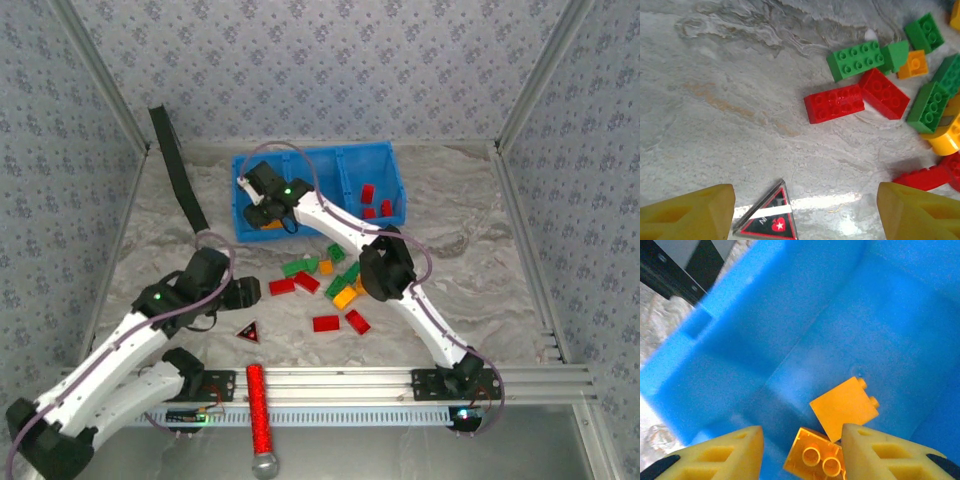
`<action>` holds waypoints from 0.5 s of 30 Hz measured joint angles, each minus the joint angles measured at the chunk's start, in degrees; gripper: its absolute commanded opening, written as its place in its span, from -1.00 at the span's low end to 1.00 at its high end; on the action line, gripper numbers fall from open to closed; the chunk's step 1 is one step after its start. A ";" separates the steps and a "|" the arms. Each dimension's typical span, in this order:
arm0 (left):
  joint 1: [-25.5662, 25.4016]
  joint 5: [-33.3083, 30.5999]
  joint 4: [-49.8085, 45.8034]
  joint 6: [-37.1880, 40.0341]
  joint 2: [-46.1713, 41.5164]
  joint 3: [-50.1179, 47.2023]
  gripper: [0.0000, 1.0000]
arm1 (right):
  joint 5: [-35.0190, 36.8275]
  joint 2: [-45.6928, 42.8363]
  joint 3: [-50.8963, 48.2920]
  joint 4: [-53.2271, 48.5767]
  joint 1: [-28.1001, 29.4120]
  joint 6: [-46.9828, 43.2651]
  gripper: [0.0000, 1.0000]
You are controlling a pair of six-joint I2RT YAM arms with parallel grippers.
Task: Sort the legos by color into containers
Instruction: Place the lego in the container, then pick up the lego from the center of the table.
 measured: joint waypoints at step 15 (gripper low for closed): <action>-2.45 1.40 10.12 15.32 20.68 3.89 0.60 | 0.61 -27.45 -19.96 1.62 0.00 -0.57 0.13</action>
